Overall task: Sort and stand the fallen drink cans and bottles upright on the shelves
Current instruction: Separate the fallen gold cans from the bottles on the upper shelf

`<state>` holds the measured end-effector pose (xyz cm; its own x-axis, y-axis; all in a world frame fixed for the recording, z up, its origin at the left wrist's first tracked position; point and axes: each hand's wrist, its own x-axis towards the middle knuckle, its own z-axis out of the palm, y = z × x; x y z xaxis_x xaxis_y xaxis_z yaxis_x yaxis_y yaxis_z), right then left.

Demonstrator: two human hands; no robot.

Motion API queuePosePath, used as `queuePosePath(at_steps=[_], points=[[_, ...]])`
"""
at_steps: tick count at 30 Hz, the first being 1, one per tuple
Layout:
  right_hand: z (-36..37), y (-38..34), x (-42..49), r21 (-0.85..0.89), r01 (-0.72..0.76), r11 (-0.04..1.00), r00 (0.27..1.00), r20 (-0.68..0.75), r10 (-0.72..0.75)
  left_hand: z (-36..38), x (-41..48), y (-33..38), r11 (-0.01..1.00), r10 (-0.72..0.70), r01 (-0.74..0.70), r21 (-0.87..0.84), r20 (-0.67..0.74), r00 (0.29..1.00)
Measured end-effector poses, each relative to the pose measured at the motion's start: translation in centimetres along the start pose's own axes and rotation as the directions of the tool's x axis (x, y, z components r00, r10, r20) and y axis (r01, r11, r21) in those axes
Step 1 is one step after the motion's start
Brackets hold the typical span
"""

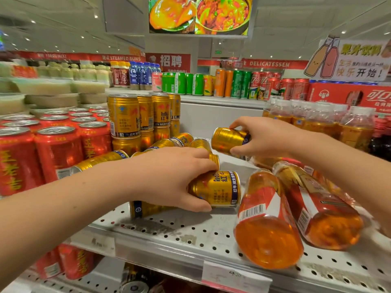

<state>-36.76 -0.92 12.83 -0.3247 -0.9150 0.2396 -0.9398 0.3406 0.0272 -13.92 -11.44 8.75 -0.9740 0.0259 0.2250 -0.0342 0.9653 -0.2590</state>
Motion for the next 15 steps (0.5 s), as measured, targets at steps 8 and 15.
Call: queuePosePath(at_steps=[8, 15], points=[[-0.9, -2.3, -1.6, -0.004, -0.038, 0.999, 0.999, -0.007, 0.038, 0.0, -3.3, -2.1, 0.998, 0.011, -0.009, -0.069, 0.031, 0.999], [-2.0, -4.0, -3.8, 0.109, -0.105, 0.988, 0.99, -0.087, 0.114, 1.4, -5.2, -3.1, 0.998, 0.02, -0.026, -0.051, -0.114, 0.993]])
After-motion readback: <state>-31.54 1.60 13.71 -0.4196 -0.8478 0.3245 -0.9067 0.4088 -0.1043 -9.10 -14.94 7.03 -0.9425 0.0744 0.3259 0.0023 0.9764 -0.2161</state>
